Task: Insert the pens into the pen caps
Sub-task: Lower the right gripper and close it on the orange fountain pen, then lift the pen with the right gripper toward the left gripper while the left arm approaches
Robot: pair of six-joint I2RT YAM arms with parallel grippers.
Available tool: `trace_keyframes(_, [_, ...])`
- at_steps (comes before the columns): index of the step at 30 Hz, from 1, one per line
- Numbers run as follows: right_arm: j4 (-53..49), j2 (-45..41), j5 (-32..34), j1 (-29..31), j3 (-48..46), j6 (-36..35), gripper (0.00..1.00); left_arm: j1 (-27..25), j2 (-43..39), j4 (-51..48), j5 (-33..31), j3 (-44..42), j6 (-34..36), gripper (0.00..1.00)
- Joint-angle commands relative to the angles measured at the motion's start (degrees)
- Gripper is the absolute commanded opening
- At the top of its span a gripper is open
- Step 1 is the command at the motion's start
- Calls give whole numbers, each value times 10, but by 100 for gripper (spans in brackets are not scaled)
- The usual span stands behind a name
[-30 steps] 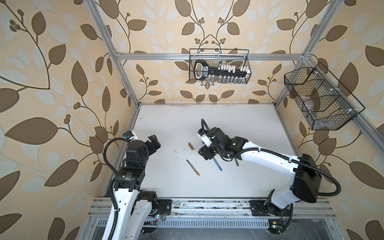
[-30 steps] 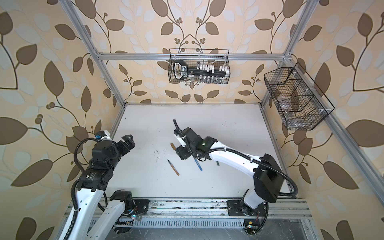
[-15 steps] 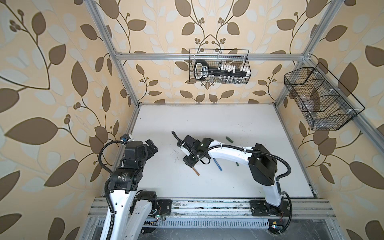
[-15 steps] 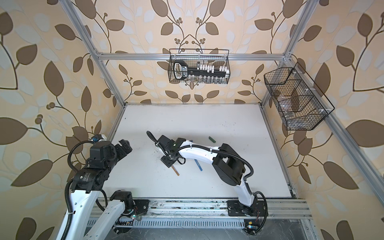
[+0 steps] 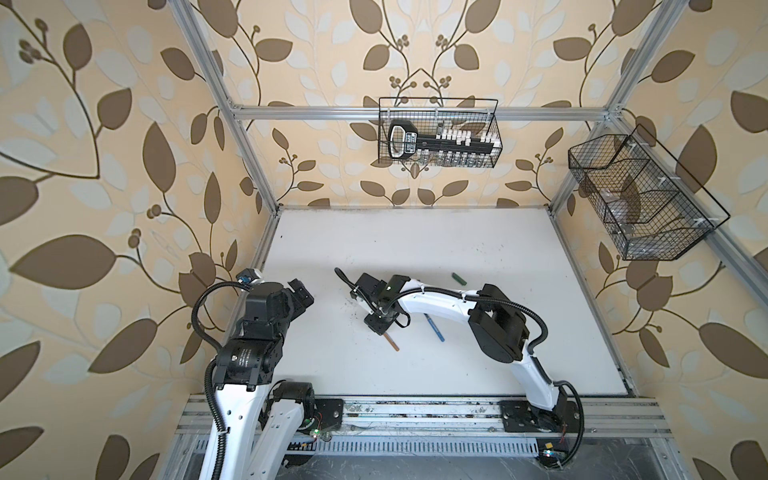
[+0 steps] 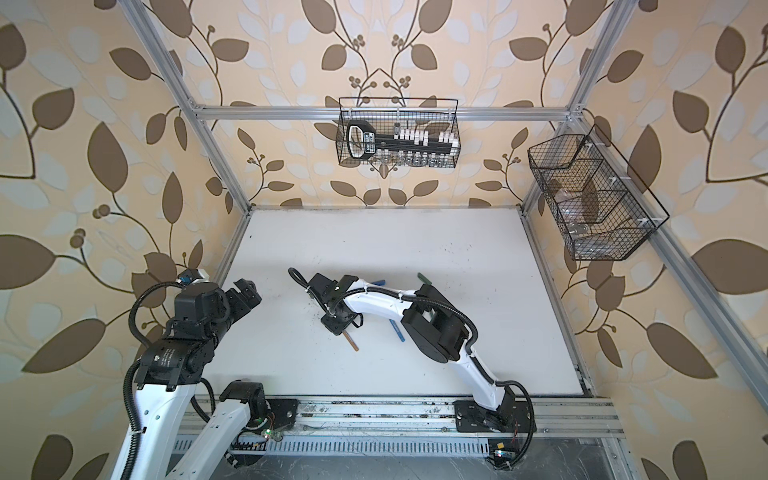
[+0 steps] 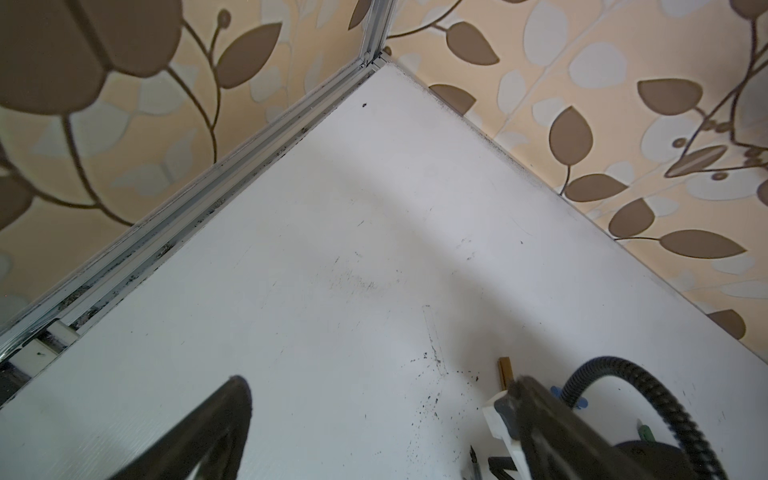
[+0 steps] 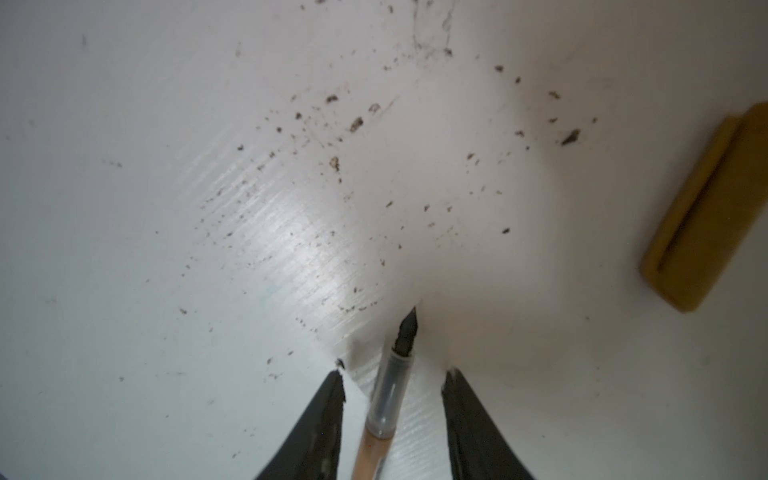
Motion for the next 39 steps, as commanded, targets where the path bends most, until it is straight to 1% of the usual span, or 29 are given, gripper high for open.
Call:
trace_keyframes(1, [-29,23,16,-2,21,-7,40,-3,-4,-5,-12,19,7,99])
trace_keyframes(8, [-28,39,22,-2,32,2,35,-4,-4,-4,-14,19,10,99])
trace_keyframes(11, [-50,51,49,2,46,7,30,-3,-5,-7,-15,18,12,99])
trace_keyframes(13, [-67,59,78,7,57,8,25,-4,-5,-7,-15,20,15,99])
trace_keyframes(15, [-85,67,101,12,67,9,24,-4,-7,-6,-11,17,18,99])
trace_keyframes(20, [-112,69,130,15,71,23,21,-3,-7,-12,-12,20,18,99])
trace_keyframes(22, [-115,68,131,15,66,33,21,-3,-7,-12,-13,19,18,99])
trace_keyframes(24, [-114,67,118,15,64,42,21,-3,-6,-12,-13,19,18,99])
trace_keyframes(27, [-112,65,103,19,64,54,24,-3,-3,-10,-8,19,16,99])
trace_keyframes(31, [-113,66,99,25,66,63,24,-3,4,-8,2,21,14,99])
trace_keyframes(34, [-115,67,102,26,61,73,21,-4,8,-7,9,19,8,99])
trace_keyframes(36, [-113,65,97,26,57,77,16,-3,9,-4,15,16,6,99])
trace_keyframes(39, [-104,59,96,26,52,79,12,-3,8,6,24,7,2,99])
